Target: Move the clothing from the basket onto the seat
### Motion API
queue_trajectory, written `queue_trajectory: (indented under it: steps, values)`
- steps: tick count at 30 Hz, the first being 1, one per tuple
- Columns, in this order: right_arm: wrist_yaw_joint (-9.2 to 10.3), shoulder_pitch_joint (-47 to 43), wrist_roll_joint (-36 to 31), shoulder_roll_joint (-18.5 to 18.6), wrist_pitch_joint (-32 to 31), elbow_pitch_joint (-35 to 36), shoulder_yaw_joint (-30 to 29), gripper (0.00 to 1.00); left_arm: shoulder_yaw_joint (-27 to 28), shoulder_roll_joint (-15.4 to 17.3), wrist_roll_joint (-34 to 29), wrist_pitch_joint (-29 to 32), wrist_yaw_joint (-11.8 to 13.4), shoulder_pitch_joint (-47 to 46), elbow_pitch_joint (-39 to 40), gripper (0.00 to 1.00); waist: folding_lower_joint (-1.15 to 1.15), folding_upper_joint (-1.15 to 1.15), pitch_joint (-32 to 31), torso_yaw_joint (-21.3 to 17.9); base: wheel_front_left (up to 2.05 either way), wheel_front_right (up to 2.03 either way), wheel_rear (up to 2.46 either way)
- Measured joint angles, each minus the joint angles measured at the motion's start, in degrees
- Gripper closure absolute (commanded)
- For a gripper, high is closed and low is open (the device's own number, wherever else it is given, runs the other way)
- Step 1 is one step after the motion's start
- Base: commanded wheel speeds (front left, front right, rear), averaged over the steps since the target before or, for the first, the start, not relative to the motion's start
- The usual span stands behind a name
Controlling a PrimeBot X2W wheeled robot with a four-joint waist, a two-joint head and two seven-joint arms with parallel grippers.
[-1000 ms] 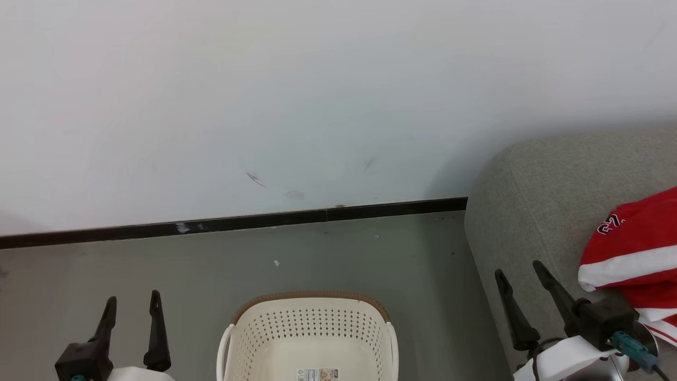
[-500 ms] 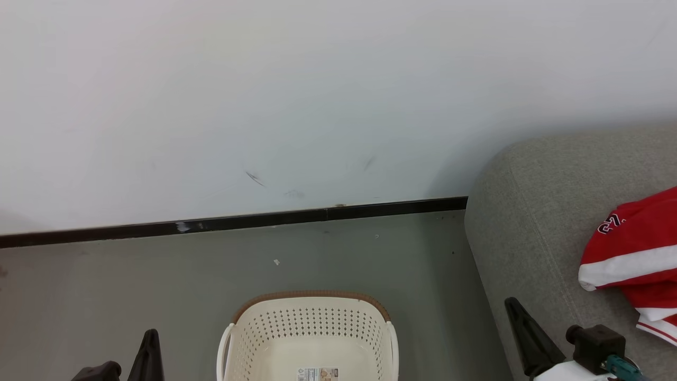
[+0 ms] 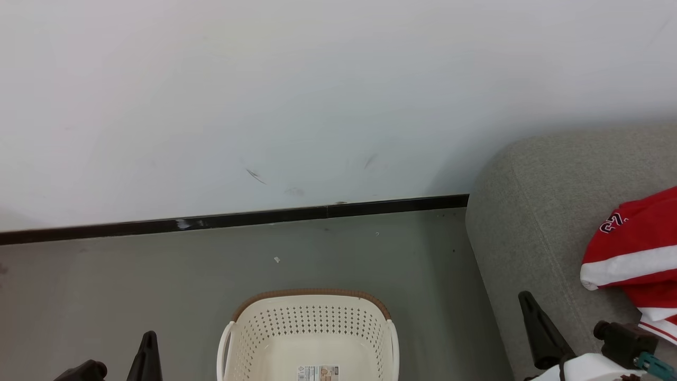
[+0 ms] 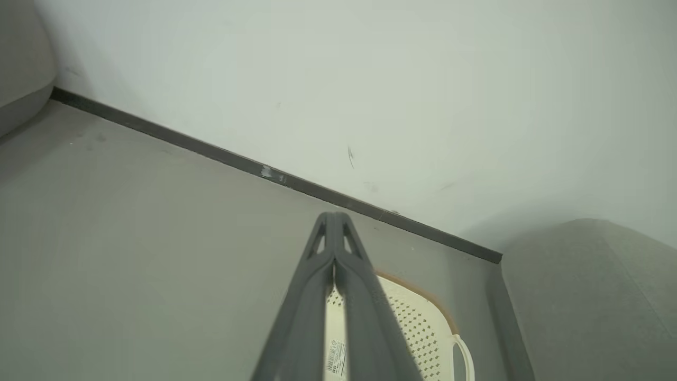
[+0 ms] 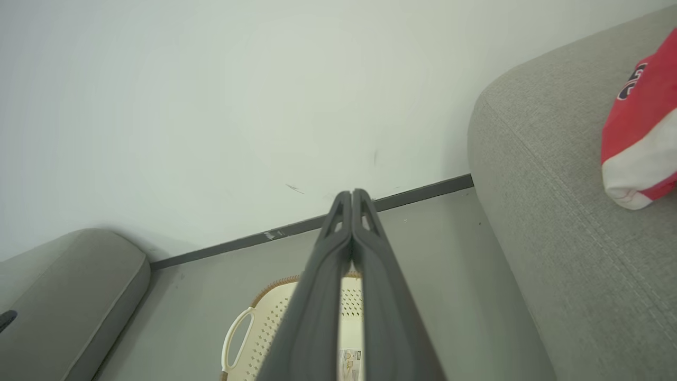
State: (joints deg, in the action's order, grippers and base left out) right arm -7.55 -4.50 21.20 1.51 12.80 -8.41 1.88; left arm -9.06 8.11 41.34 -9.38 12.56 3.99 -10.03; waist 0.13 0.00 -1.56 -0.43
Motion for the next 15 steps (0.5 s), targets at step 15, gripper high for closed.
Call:
queue_trajectory:
  steps: [15]
  values:
    - [0.01, 0.21, 15.23, 0.91, -3.46, -1.18, -1.13, 1.00, 2.75, -1.14, 10.21, 3.35, -3.22, -0.66, 0.02, 1.00, 0.38, 0.00, -0.11, 0.13, 0.00, 0.00, 0.00]
